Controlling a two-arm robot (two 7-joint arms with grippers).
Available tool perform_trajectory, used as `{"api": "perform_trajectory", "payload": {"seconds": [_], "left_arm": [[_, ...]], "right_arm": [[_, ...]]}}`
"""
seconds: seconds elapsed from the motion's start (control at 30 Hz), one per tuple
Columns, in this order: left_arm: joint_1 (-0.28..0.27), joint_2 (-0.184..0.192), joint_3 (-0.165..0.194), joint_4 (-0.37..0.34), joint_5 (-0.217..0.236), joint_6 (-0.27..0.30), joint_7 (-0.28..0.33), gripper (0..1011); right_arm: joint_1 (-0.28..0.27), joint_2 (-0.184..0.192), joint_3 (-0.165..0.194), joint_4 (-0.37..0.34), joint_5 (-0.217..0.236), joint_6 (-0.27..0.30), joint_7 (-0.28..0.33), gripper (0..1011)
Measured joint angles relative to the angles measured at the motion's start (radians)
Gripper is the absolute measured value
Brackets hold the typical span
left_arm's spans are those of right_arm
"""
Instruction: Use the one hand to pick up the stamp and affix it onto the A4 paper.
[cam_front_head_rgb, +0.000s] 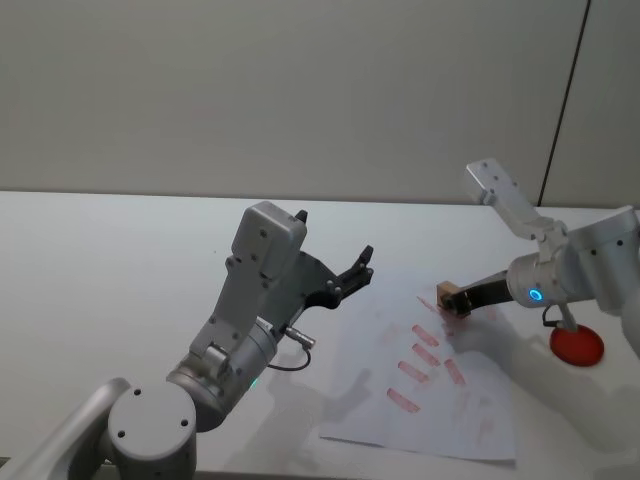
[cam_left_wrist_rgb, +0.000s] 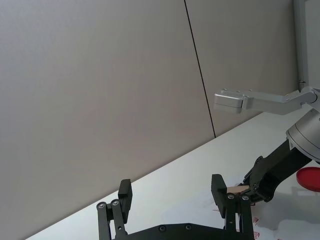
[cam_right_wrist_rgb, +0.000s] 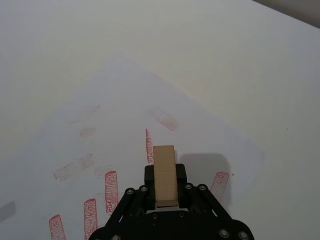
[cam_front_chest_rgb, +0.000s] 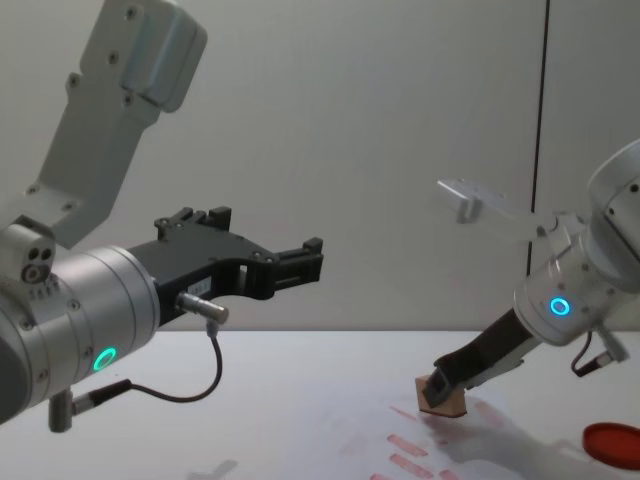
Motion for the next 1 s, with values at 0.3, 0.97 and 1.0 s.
{"api": "perform_trajectory", "payload": {"seconds": [0.3,0.97,1.0], "left_arm": [[0.000,0.000,0.000,0.000,0.000,0.000,0.000,1002],[0.000,0.000,0.000,0.000,0.000,0.000,0.000,1002],[0.000,0.000,0.000,0.000,0.000,0.000,0.000,1002]], "right_arm": [[0.008,-0.004,-0.005,0.022,-0.004,-0.006,0.002,217],[0.005,-0.002,-0.008,0.029,-0.001,-0.005,-0.004,217],[0.004,-0.002,-0.008,0.027,0.000,-0.005,-0.004,217]]}}
